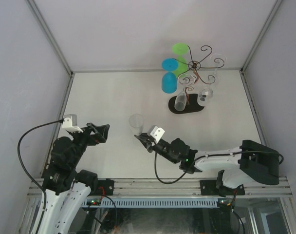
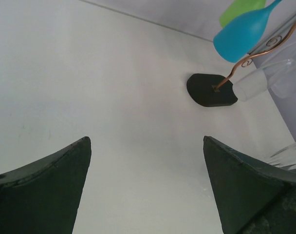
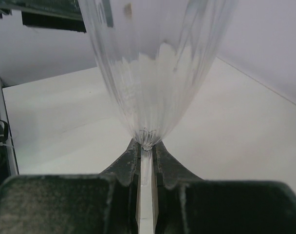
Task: Place the wine glass upside down on the wine glass rack
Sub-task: Pick up the wine glass at the center of the board.
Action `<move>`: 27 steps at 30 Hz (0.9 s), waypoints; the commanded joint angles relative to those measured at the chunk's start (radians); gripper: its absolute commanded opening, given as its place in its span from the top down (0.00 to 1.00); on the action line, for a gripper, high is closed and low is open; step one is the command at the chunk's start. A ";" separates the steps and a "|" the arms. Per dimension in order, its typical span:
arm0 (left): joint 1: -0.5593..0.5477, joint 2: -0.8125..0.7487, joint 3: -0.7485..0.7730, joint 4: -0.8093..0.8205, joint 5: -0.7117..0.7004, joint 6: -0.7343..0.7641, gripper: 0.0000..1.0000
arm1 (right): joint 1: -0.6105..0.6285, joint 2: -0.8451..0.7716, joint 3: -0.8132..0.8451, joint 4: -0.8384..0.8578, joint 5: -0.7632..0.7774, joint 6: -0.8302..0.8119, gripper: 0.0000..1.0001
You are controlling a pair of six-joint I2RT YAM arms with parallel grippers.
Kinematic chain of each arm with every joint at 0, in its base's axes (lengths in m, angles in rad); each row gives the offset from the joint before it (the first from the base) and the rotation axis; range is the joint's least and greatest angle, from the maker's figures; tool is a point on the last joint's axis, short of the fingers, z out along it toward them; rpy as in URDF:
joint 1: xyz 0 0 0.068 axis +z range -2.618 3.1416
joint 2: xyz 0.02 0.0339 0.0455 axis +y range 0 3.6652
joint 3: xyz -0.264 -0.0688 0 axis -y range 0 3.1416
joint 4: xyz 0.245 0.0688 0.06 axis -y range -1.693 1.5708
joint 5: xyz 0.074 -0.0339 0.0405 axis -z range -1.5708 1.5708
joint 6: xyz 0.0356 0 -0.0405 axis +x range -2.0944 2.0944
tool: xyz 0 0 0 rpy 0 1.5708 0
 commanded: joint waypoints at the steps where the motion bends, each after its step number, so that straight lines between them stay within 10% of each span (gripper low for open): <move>1: 0.004 0.014 -0.021 0.096 0.071 -0.045 0.00 | 0.013 -0.152 -0.063 -0.014 0.077 -0.007 1.00; 7: -0.052 0.054 -0.077 0.189 0.094 -0.103 0.00 | 0.011 -0.300 -0.149 -0.047 0.123 -0.004 1.00; 15: -0.458 0.166 -0.092 0.307 -0.167 -0.151 0.00 | 0.009 -0.422 -0.217 -0.005 0.131 0.023 1.00; 27: -0.605 0.302 -0.056 0.498 -0.087 -0.174 0.03 | -0.028 -0.623 -0.263 0.068 0.077 -0.010 1.00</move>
